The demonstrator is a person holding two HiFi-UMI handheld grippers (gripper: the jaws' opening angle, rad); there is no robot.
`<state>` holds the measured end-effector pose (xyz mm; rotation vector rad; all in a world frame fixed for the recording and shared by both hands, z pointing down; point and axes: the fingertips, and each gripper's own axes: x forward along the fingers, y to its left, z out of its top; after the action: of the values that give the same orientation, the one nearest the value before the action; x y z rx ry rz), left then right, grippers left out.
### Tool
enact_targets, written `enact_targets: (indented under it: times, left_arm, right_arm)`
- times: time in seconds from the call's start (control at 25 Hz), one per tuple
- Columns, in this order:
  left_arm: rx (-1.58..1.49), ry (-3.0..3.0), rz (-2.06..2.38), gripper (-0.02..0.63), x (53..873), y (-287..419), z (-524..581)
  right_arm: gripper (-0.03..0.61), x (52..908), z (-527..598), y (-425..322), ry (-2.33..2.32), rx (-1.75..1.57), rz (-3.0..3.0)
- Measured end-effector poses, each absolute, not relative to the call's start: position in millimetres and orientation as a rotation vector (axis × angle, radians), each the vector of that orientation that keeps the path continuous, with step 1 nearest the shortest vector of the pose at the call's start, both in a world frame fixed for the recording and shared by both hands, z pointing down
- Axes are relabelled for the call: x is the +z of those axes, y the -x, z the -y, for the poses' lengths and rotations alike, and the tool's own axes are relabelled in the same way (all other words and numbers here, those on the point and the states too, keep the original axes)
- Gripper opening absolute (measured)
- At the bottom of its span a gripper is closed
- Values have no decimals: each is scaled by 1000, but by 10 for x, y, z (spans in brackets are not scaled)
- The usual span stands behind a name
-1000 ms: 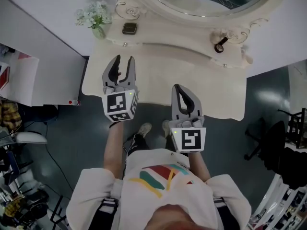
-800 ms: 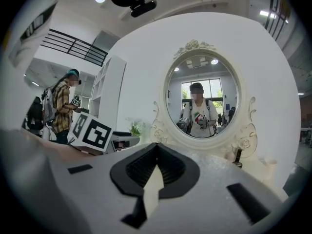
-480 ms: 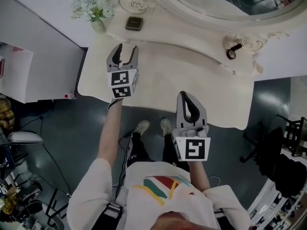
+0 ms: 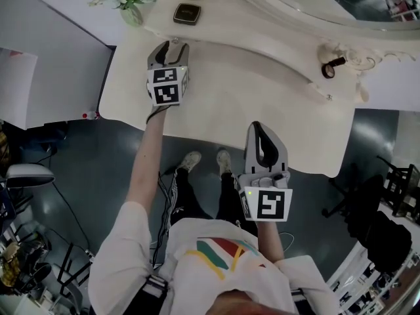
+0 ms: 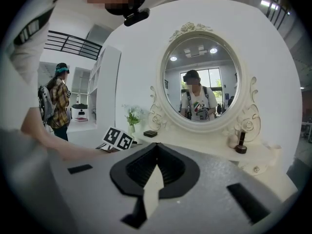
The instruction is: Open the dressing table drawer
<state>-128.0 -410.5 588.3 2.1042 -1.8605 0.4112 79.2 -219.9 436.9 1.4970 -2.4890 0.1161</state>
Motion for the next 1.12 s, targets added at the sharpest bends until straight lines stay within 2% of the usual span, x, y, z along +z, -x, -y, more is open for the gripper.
enact_targets:
  times: [0.6,0.8,1.12]
  left_arm:
    - [469,-2077,1828,170,6056,1370,4210]
    - [499,-2067,1830,118,6080,1403,4238]
    - [549,-2090,1805,93,6110,1389,4280]
  right_arm:
    - [0,4492,2169,-723,-1473,140,2487]
    - [0,4498,2166,-665,-1466,138,2494]
    - [0,4479,2157,-604,-1464,136,2497]
